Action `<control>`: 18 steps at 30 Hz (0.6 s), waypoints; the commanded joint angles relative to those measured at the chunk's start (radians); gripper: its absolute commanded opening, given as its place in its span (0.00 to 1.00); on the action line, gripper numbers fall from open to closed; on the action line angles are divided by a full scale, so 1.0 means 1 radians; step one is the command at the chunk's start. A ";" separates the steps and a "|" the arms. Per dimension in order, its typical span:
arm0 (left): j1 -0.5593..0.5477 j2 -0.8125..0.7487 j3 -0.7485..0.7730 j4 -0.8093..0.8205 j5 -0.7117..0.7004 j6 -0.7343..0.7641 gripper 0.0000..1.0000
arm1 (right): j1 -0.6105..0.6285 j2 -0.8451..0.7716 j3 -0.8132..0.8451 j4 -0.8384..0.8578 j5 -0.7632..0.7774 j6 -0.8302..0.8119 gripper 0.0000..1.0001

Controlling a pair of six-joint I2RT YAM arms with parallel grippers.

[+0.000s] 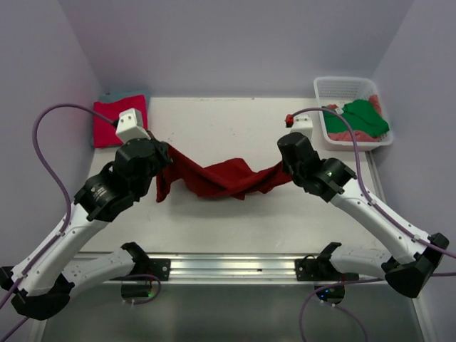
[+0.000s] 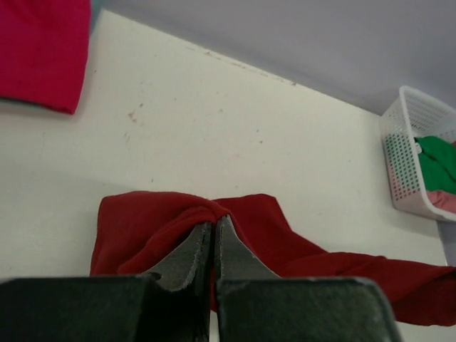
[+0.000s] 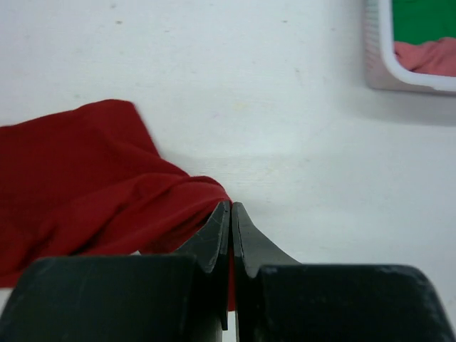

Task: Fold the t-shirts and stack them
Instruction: Flatten out the tshirt

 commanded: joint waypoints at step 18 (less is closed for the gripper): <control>0.001 -0.146 -0.369 -0.167 -0.028 -0.410 0.00 | -0.056 0.214 0.087 -0.008 0.356 0.013 0.00</control>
